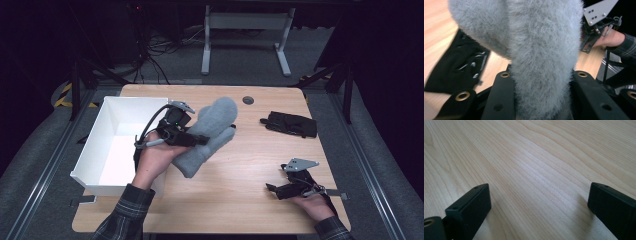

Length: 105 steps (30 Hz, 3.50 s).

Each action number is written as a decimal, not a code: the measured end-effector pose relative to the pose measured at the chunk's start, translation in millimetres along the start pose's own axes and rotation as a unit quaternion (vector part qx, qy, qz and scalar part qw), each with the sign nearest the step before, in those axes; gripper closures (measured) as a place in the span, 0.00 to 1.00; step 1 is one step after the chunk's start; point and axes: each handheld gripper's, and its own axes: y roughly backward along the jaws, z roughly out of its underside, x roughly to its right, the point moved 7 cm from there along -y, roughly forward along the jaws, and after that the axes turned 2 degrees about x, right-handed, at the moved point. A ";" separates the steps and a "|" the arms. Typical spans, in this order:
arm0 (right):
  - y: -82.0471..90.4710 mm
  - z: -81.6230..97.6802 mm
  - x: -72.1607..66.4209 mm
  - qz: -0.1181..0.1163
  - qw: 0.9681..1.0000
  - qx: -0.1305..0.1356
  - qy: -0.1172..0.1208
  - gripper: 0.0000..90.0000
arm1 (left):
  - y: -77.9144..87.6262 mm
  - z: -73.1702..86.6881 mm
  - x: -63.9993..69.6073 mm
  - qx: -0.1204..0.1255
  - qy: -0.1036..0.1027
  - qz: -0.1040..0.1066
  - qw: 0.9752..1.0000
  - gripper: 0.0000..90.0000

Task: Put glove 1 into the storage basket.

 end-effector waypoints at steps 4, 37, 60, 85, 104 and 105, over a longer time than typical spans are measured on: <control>0.0 0.0 0.0 0.000 1.000 0.000 0.000 0.06 | 16.5 -0.4 -7.8 0.008 0.007 -0.014 1.000 0.76; -0.2 -0.1 0.0 0.001 1.000 -0.001 -0.001 0.05 | 88.7 106.0 -122.5 0.050 0.183 -0.132 0.973 0.76; -0.5 -0.2 -0.3 0.001 1.000 -0.001 -0.001 0.05 | 25.4 169.6 -179.6 -0.057 0.280 -0.163 0.944 0.63; -0.7 -0.2 -0.9 0.002 1.000 -0.002 -0.002 0.04 | 68.0 91.6 -131.6 0.022 0.158 -0.184 0.970 0.17; -0.7 -0.2 -0.9 0.002 1.000 -0.002 -0.003 0.04 | 23.4 43.5 -47.0 0.041 0.064 -0.110 0.991 0.18; -0.7 -0.2 -0.9 0.002 1.000 -0.002 -0.003 0.04 | 19.9 41.8 -42.2 0.041 0.063 -0.103 0.992 0.18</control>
